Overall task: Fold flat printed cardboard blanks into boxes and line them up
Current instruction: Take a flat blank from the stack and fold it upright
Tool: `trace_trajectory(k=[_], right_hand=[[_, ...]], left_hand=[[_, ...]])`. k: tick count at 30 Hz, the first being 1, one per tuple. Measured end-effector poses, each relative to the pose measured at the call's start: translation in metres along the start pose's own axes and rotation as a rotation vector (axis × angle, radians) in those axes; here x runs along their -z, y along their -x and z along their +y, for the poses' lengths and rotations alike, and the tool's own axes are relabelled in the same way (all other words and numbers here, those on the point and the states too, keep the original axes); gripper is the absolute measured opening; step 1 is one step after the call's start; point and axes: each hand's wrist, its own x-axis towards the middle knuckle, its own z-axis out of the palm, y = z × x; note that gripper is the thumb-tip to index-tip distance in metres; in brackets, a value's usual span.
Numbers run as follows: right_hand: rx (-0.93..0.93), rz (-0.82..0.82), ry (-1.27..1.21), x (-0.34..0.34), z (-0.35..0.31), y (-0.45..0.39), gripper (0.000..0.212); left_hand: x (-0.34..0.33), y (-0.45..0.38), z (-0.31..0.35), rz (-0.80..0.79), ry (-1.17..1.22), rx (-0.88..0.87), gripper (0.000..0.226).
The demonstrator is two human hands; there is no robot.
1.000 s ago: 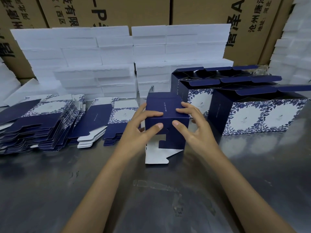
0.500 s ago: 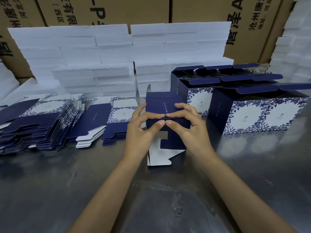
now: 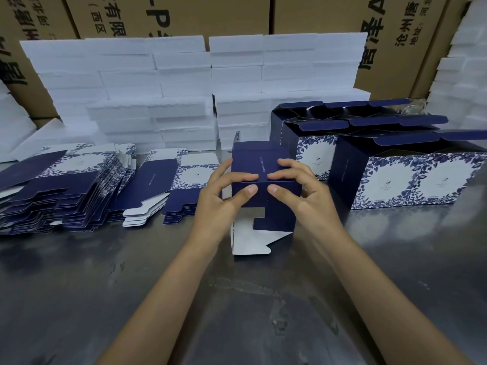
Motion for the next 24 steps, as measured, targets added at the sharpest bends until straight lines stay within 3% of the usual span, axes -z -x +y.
trace_trajectory(k=[10,12,15,17,20,24], right_hand=[[-0.043,-0.017,-0.083,0.011,0.001,-0.003,0.017],[-0.055,-0.044,-0.068,0.014,0.003,-0.004,0.016],[-0.134,-0.057,-0.24,0.02,0.004,-0.005,0.027],[-0.182,0.019,-0.317,0.025,0.009,-0.009,0.034],[-0.314,0.113,-0.225,0.023,0.023,-0.014,0.046],[-0.469,-0.055,-0.174,0.007,0.029,-0.007,0.04]], left_hand=[[0.015,-0.004,0.0,-0.058,0.071,0.04,0.029],[0.013,-0.003,0.001,-0.034,0.063,0.018,0.032],[0.014,-0.004,0.001,0.08,0.085,0.018,0.033],[0.02,-0.006,0.002,0.163,0.121,0.056,0.036],[0.025,-0.007,0.002,0.286,0.121,0.173,0.047],[0.019,-0.005,0.0,0.289,0.217,0.352,0.055]])
